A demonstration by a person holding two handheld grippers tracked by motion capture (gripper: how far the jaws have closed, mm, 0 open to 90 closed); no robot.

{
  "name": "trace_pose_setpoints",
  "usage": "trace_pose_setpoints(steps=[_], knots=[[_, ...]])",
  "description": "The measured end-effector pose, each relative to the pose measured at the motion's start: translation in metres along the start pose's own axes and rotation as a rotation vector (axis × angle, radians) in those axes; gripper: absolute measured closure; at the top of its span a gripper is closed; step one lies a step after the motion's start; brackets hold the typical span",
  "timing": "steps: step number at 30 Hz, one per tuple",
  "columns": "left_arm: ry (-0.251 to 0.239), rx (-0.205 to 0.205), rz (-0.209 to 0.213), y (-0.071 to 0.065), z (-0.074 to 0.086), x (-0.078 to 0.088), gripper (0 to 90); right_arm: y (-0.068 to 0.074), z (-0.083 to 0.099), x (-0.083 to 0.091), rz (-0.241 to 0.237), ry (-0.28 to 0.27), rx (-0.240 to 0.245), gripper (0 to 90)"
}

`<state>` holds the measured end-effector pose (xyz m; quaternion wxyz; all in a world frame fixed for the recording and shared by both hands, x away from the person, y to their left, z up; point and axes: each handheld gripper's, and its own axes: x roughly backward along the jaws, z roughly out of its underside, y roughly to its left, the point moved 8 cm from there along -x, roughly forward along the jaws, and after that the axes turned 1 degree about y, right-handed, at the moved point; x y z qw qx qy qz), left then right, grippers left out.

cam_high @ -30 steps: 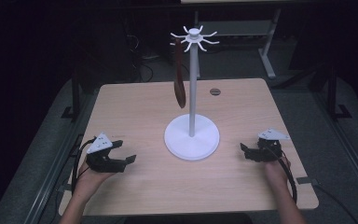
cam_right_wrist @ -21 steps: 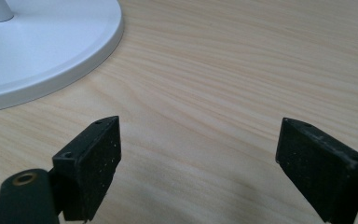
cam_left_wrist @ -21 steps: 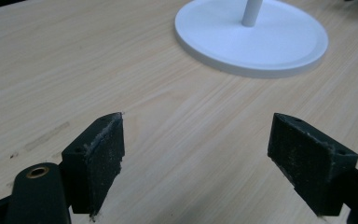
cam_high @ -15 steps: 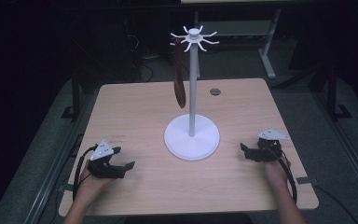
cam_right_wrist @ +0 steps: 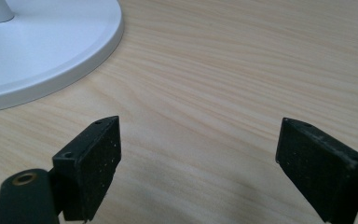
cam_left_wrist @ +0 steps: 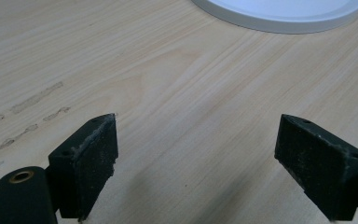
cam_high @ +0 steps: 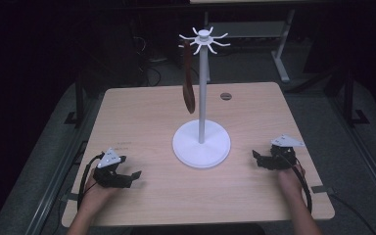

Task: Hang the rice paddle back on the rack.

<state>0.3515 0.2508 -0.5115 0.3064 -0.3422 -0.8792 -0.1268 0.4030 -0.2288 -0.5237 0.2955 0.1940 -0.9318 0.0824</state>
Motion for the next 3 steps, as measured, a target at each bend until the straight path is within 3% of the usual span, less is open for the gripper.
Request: trace_pose_setpoints(steps=[3], knots=[[0.001, -0.001, 0.002, -0.0008, 0.0000, -0.0002, 12.7, 0.0000, 0.0000, -0.0001, 0.000, 0.000, 0.000, 13.5]])
